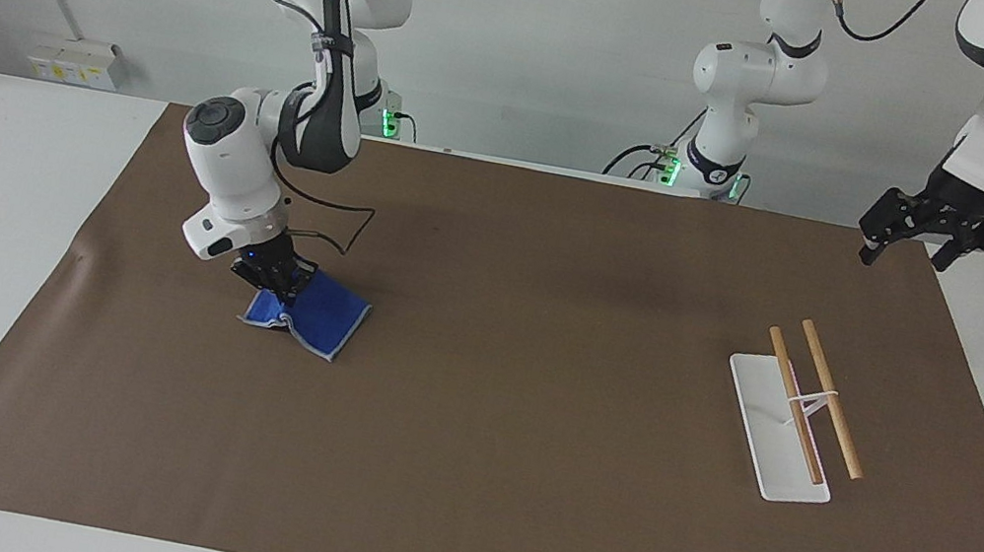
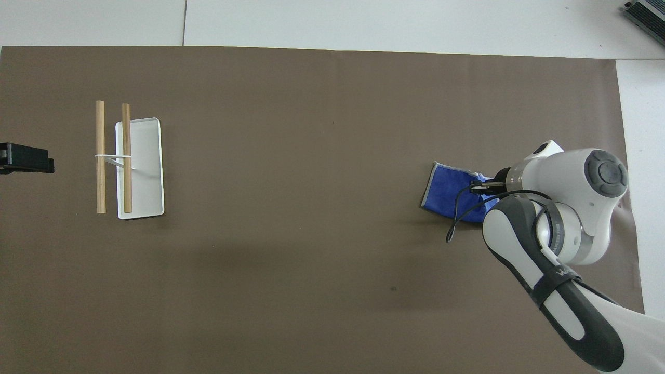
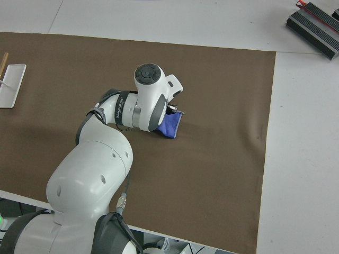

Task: Right arm passes towel to left arm to hang
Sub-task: 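Lift the blue towel with the right gripper toward the table center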

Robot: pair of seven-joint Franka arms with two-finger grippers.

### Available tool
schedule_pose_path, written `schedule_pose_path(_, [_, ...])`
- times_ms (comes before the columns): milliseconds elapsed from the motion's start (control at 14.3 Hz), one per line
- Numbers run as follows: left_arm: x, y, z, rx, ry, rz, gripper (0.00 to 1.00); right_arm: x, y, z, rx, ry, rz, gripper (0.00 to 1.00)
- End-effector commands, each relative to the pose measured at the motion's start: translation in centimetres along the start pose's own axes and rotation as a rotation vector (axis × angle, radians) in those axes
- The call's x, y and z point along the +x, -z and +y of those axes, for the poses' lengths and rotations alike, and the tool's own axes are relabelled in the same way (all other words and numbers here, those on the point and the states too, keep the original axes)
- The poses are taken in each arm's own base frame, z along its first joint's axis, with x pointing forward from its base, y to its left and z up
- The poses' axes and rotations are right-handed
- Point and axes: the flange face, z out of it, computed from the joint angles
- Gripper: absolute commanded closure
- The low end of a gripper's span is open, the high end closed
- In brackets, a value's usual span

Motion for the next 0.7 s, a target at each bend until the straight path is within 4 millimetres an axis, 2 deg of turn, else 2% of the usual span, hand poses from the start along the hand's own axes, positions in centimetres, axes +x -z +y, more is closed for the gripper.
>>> schedule_pose_path(0, [-0.6, 0.4, -0.2, -0.006, -0.002, -0.006, 0.00, 1.9, 4.1, -1.9, 0.075, -0.020, 0.016, 1.00])
schedule_pose_path(350, [-0.6, 0.4, -0.3, -0.006, -0.001, -0.006, 0.00, 5.0, 9.8, -6.9, 0.330, -0.154, 0.111, 1.00])
schedule_pose_path(630, [-0.6, 0.4, -0.2, -0.006, -0.002, -0.006, 0.00, 6.2, 12.8, -9.1, 0.544, -0.342, 0.123, 1.00])
